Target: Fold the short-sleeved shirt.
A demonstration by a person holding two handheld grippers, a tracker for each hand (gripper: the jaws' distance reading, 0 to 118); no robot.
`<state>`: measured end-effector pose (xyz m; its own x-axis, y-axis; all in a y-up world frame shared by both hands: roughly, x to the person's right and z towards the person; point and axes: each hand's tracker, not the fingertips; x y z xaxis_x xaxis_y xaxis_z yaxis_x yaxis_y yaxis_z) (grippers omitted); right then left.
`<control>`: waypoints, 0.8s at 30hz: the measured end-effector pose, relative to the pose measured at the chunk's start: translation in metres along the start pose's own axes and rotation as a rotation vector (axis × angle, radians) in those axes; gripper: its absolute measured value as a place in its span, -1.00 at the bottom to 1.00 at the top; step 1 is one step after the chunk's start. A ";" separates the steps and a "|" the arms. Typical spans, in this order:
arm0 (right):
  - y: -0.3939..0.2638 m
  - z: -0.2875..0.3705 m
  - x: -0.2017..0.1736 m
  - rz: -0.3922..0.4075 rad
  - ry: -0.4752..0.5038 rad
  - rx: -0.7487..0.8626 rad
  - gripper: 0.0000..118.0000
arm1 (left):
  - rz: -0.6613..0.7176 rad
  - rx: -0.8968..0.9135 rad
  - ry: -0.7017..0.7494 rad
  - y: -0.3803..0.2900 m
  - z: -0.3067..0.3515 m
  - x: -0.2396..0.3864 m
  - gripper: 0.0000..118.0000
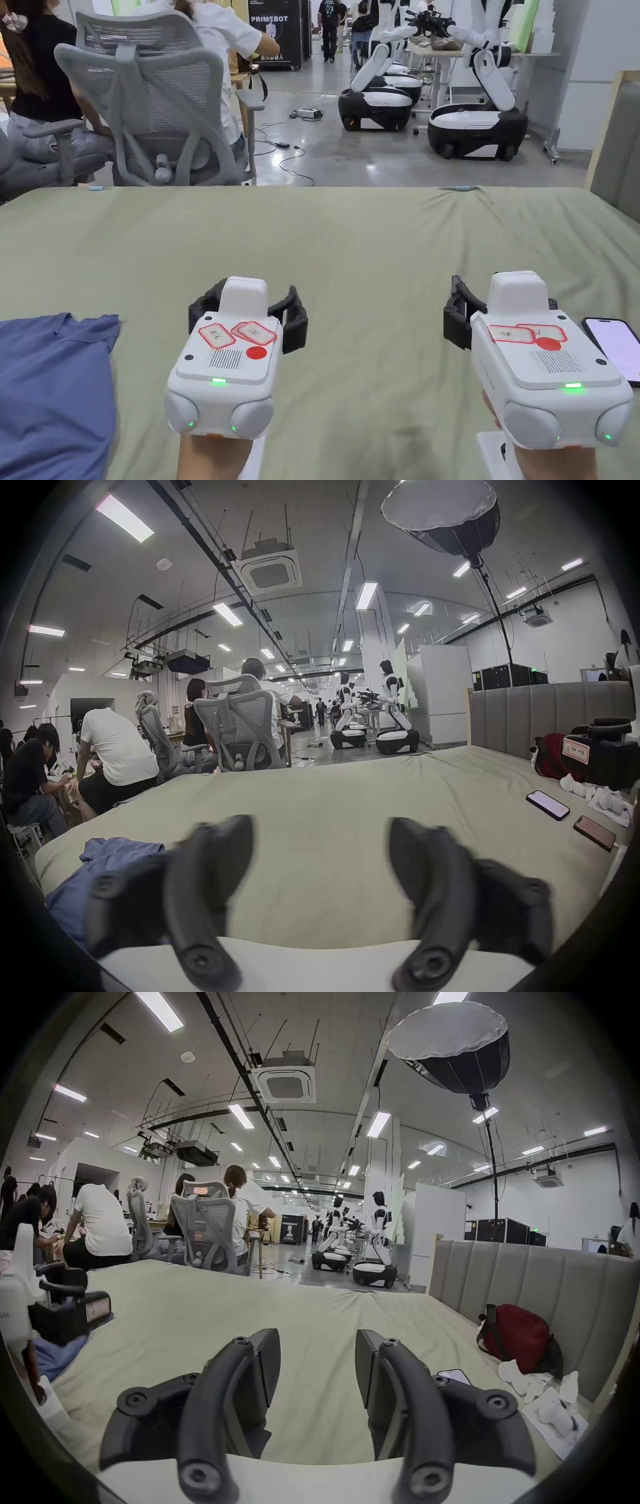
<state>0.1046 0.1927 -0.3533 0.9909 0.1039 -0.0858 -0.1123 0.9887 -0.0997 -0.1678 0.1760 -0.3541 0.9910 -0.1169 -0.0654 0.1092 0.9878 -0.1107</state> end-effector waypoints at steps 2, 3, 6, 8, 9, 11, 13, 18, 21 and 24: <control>-0.001 0.000 -0.003 0.015 -0.014 0.000 -0.07 | -0.007 -0.003 0.009 -0.001 -0.001 0.001 0.93; -0.001 -0.001 -0.003 0.020 -0.014 -0.004 0.03 | -0.008 0.000 0.007 -0.001 0.000 0.001 1.00; -0.001 -0.002 -0.001 0.000 0.015 -0.015 0.08 | -0.010 0.004 -0.012 0.000 0.003 0.002 0.99; -0.002 -0.002 -0.002 -0.007 0.013 -0.012 0.07 | -0.010 0.003 -0.011 0.001 0.004 0.003 0.95; -0.001 -0.001 -0.003 -0.003 0.011 -0.010 0.05 | -0.010 0.003 -0.010 0.001 0.004 0.003 0.95; 0.000 0.000 -0.003 0.008 0.010 -0.010 0.04 | -0.009 0.001 -0.012 0.002 0.003 0.003 0.94; 0.001 0.001 -0.003 0.012 0.006 -0.009 0.04 | -0.009 0.005 -0.012 0.000 0.002 0.003 0.94; 0.001 0.001 0.000 -0.002 0.008 -0.004 -0.65 | 0.004 0.009 -0.028 0.000 0.002 0.002 0.33; 0.002 0.001 0.000 0.004 -0.010 -0.002 -0.98 | 0.008 0.013 -0.014 -0.001 0.000 0.001 -0.24; 0.002 0.002 0.001 -0.005 0.007 0.001 -0.99 | 0.021 0.027 -0.001 0.000 0.002 0.000 -0.86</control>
<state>0.1053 0.1950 -0.3513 0.9909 0.0982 -0.0917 -0.1072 0.9893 -0.0989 -0.1680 0.1764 -0.3521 0.9931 -0.0961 -0.0669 0.0905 0.9925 -0.0821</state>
